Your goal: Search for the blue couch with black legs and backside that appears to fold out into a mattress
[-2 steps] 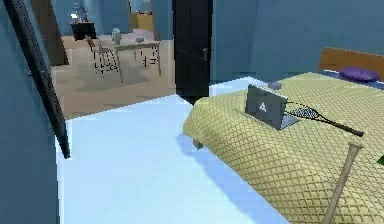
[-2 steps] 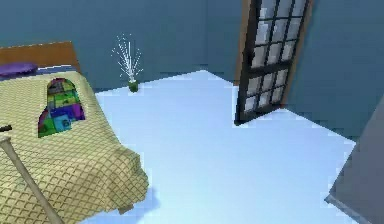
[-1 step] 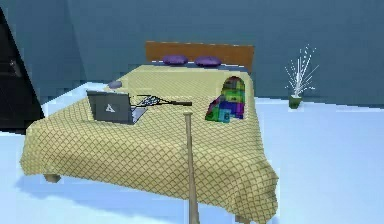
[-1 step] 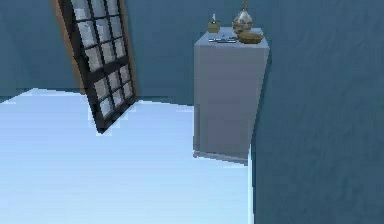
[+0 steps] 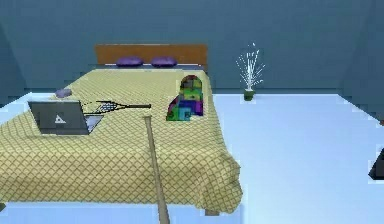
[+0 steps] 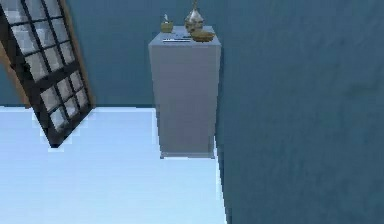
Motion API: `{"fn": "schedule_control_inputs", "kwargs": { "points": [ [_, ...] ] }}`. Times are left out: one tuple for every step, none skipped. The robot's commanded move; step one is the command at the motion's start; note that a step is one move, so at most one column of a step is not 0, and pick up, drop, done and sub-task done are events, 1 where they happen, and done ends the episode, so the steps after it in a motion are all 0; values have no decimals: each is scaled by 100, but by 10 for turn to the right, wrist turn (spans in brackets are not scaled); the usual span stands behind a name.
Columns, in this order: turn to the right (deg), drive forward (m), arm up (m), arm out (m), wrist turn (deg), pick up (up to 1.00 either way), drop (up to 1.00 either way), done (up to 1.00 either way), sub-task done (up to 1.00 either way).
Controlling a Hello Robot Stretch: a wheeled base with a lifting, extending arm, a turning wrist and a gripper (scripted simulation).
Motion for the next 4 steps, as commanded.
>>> {"fn": "schedule_control_inputs", "kwargs": {
  "points": [
    [0, 5, 0, 0, 0, 0, 0, 0, 0],
    [-450, 0, 0, 0, 0, 0, 0, 0, 0],
    [-360, 0, 0, 0, 0, 0, 0, 0, 0],
    [0, 100, 0, 0, 0, 0, 0, 0, 0]
  ]
}}
